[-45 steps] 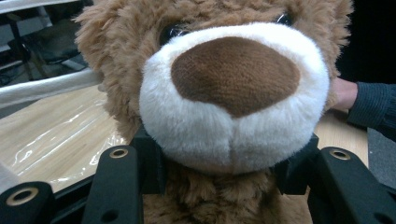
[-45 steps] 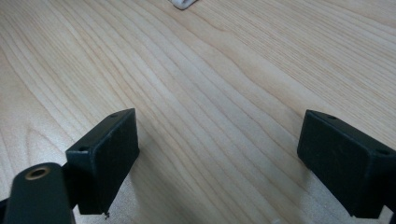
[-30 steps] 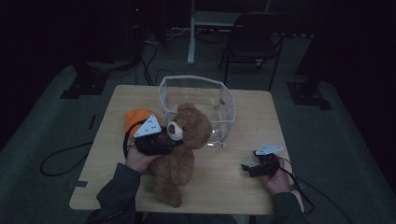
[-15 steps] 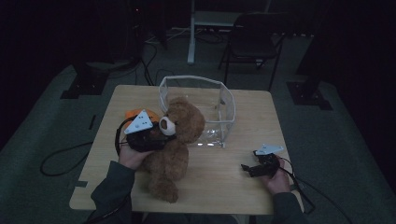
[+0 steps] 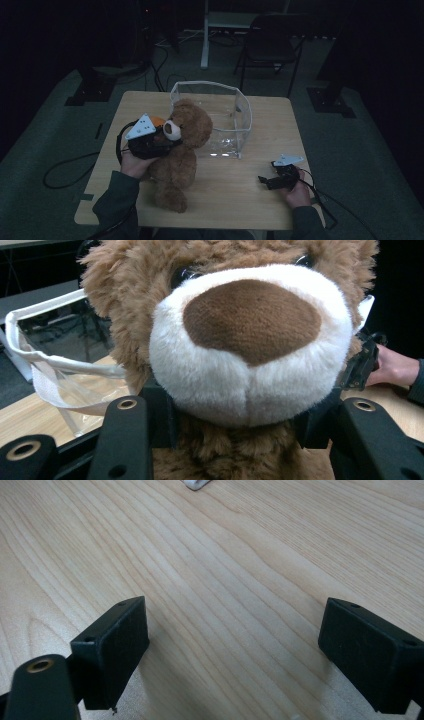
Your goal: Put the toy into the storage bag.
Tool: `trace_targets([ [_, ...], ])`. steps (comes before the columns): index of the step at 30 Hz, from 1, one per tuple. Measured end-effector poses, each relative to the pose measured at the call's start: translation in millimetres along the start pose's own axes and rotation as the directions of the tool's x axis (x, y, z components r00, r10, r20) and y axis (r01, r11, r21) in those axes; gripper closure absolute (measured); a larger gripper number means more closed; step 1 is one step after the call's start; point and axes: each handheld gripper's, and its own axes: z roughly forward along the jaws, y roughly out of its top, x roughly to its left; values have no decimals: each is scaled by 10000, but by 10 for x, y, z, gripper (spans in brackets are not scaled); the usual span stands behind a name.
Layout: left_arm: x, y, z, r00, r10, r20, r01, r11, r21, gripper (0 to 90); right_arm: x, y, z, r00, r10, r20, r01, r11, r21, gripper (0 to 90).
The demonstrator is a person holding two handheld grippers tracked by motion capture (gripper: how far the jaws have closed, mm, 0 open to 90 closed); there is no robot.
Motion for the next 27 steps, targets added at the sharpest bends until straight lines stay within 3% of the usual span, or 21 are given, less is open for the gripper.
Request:
trace_targets([
  [12,108,48,-59,9997,-79,-210,78,10000,-47,473,0,0,0,10000,0,0,0,10000,0,120],
  [27,188,181,-138,9984,140,-556,-146,9998,-106,473,0,0,0,10000,1,-1,-1,10000,0,120],
])
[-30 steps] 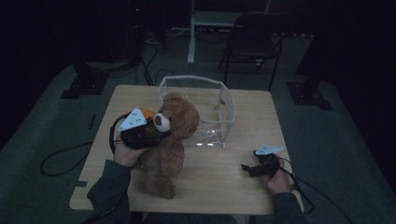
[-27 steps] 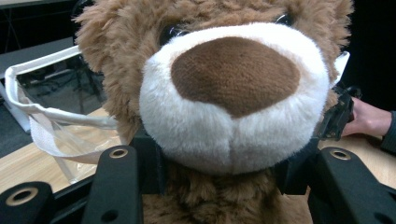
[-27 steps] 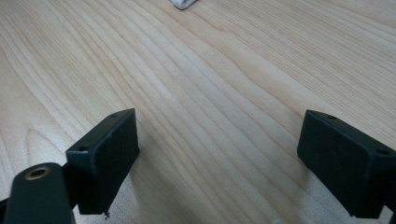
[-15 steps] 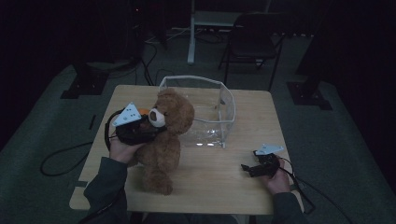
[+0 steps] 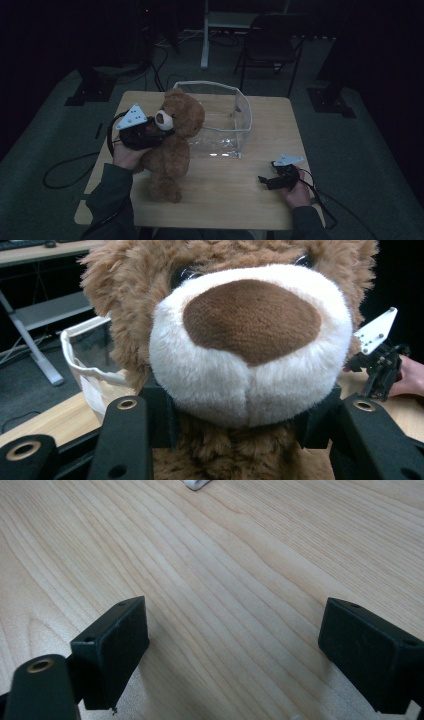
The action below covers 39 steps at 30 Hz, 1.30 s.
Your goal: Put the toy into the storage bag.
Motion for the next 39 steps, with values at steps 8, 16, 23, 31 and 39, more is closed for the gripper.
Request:
trace_targets([
  [8,42,73,-30,9997,92,-213,-94,9999,-69,473,0,0,0,10000,1,1,-1,10000,-1,120],
  [16,86,150,-45,9990,249,-383,-251,9997,-43,474,0,0,0,10000,4,1,-4,10000,-1,120],
  [23,117,187,-61,9985,293,-460,-296,9995,-52,474,0,0,0,10000,3,1,-3,10000,0,120],
  [31,197,228,-78,9976,265,-638,-267,9996,-34,474,0,0,0,10000,2,2,-2,10000,1,120],
  [39,240,262,-67,9975,317,-635,-323,9994,-77,473,0,0,0,10000,0,1,0,10000,2,120],
])
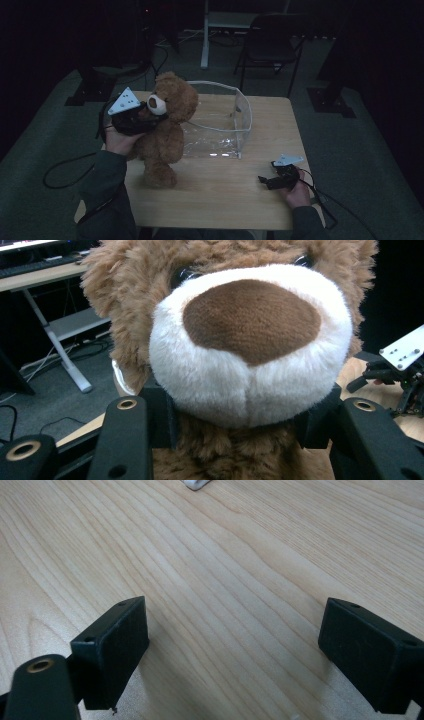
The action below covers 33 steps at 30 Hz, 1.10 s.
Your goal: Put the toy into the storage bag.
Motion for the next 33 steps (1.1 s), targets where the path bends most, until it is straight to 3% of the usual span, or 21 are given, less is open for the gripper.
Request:
trace_targets([
  [33,187,219,95,9996,108,-249,-111,9999,-115,473,0,0,0,10000,-1,0,1,10000,1,120],
])
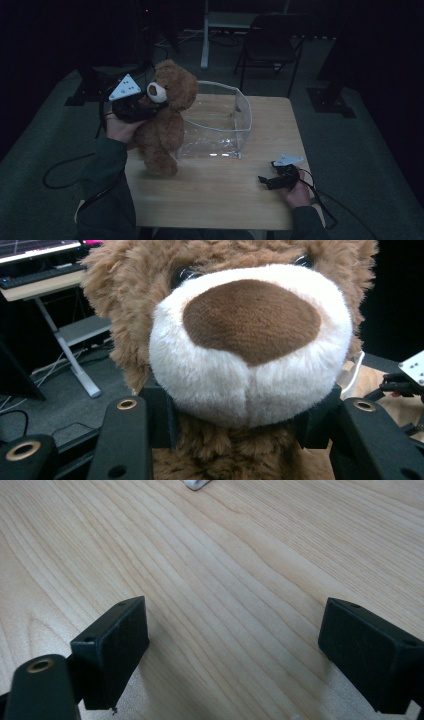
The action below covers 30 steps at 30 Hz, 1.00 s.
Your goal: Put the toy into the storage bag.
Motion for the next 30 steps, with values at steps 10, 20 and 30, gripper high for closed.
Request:
trace_targets([
  [10,57,58,34,10000,74,21,-74,10000,2,473,0,0,0,10000,1,0,-1,10000,-2,120],
  [20,136,144,50,10000,54,-35,-55,10000,-32,473,-1,0,1,10000,-7,-3,7,10000,-20,120],
  [30,221,270,3,9993,121,-366,-127,9998,-171,472,-1,0,0,10000,-11,3,11,10000,-8,120],
])
